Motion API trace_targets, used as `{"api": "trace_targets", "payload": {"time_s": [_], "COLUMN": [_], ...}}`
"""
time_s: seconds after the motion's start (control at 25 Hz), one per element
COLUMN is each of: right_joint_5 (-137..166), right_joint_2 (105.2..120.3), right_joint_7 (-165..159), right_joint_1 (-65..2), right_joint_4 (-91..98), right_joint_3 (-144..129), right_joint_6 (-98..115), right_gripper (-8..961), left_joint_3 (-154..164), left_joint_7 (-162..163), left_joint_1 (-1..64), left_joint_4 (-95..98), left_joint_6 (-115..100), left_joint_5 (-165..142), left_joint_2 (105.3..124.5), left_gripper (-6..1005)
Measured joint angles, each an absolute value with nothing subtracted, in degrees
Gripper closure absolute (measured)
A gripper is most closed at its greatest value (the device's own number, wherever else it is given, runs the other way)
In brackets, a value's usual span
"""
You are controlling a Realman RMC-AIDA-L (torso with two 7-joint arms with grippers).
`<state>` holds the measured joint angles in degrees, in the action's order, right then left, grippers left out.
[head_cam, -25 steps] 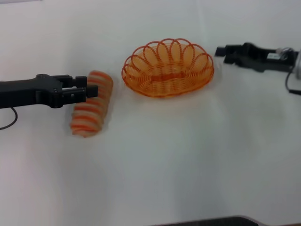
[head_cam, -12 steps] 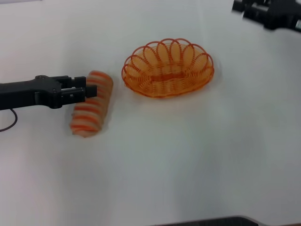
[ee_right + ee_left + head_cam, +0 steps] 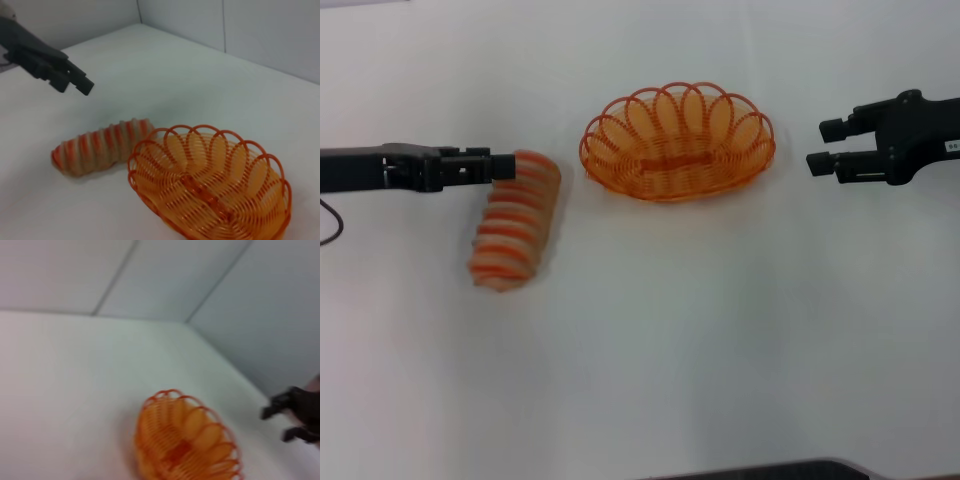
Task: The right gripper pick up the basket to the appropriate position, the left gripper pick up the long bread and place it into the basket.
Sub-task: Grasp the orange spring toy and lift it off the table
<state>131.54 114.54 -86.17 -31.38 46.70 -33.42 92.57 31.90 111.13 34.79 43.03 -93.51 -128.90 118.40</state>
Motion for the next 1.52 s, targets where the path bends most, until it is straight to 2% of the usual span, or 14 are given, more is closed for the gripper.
{"api": "trace_targets", "payload": {"time_s": [0.44,0.72,0.88,1.08,1.52], "right_joint_5": [132.4,132.4,132.4,132.4,132.1], "right_joint_2": [115.79,116.05,116.46,116.84,117.37], "right_joint_7": [-85.5,-85.3,-85.0,-84.8,-84.7], "right_joint_1": [-32.3,-32.4,-32.4,-32.4,-32.4], "right_joint_4": [46.5,46.5,46.4,46.4,46.5], "right_joint_3": [-34.5,-34.7,-34.7,-34.7,-34.7], "right_joint_6": [91.2,90.2,89.2,88.4,87.7], "right_gripper": [422,422,421,422,422], "left_joint_3": [59.1,63.0,62.7,64.5,68.0], "left_joint_7": [149.6,157.0,159.8,165.4,167.8], "left_joint_1": [41.2,47.4,48.0,47.9,48.1], "left_joint_4": [62.5,63.0,62.5,60.6,53.8], "left_joint_6": [-92.0,-93.3,-91.5,-89.3,-81.9], "left_joint_5": [-145.3,-159.1,-160.1,-160.3,-160.4], "left_joint_2": [119.97,122.53,123.42,123.92,124.08], "left_gripper": [411,398,390,198,215]}}
